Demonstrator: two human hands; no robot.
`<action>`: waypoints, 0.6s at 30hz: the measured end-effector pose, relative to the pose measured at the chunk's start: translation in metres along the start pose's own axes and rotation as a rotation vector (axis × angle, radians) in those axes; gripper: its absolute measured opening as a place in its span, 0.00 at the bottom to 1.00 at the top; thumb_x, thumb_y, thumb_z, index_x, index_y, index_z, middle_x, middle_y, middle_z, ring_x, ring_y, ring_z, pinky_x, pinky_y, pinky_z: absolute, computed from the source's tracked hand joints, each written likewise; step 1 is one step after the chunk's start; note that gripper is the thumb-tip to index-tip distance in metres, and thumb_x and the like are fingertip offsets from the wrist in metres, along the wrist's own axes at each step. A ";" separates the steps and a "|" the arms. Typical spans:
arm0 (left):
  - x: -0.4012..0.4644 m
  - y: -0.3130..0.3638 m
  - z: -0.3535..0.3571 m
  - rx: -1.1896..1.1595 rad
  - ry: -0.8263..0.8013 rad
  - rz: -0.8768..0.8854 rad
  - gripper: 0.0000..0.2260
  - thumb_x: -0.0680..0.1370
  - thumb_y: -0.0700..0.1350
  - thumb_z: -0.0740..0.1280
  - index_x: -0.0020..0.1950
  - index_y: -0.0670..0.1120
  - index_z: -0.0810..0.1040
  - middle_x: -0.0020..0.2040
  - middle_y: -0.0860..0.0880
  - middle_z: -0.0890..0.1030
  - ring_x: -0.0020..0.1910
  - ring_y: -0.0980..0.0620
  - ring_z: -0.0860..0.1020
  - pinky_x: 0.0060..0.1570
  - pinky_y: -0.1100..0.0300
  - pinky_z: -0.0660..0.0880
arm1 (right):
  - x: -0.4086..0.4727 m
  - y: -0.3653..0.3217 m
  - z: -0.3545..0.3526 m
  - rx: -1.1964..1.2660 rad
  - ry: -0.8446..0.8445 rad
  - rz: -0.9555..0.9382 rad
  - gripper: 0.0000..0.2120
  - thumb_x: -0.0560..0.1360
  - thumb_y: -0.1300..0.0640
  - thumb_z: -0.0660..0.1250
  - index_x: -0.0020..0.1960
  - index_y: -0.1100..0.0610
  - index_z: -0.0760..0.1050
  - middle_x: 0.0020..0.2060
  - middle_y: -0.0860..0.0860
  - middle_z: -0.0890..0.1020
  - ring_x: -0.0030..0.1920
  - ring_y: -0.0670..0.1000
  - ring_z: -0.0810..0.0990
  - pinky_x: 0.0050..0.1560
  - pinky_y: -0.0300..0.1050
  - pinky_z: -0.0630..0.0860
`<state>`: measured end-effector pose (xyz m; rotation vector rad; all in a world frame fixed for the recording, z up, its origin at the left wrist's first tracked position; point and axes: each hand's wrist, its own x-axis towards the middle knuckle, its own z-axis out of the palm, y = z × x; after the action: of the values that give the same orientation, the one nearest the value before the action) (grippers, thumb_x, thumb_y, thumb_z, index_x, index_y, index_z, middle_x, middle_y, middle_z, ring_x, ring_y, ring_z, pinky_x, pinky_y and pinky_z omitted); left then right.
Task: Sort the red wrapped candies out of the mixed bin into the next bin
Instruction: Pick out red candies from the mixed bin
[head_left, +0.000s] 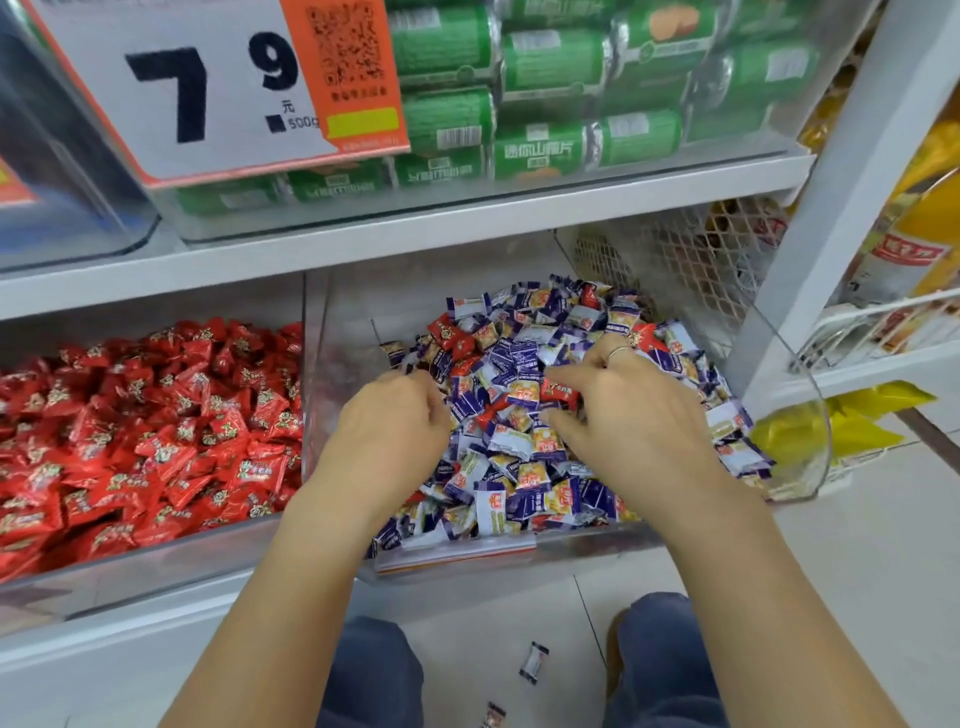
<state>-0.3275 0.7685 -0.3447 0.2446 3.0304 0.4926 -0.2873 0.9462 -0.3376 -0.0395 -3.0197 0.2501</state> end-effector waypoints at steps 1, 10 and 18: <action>0.000 0.002 0.002 0.019 -0.005 0.008 0.10 0.79 0.43 0.58 0.55 0.47 0.78 0.52 0.45 0.77 0.42 0.47 0.76 0.39 0.58 0.68 | 0.000 -0.001 0.001 -0.016 0.004 -0.006 0.16 0.78 0.46 0.60 0.64 0.45 0.73 0.58 0.48 0.70 0.54 0.50 0.76 0.39 0.41 0.66; 0.022 0.020 0.013 -0.025 0.040 -0.005 0.14 0.80 0.45 0.59 0.64 0.45 0.74 0.59 0.42 0.74 0.54 0.40 0.76 0.51 0.52 0.73 | -0.001 0.012 0.006 0.000 0.103 0.102 0.09 0.78 0.48 0.61 0.55 0.48 0.75 0.52 0.47 0.76 0.50 0.51 0.77 0.34 0.42 0.63; 0.087 0.018 0.010 -0.101 -0.260 -0.271 0.39 0.72 0.46 0.72 0.76 0.50 0.52 0.71 0.40 0.60 0.65 0.39 0.70 0.61 0.49 0.72 | 0.002 0.029 0.004 0.177 0.158 0.144 0.11 0.77 0.54 0.62 0.59 0.49 0.69 0.49 0.49 0.77 0.43 0.54 0.76 0.36 0.45 0.65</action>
<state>-0.4096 0.8025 -0.3512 -0.0998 2.7185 0.5408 -0.2892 0.9745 -0.3462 -0.2502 -2.8291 0.5006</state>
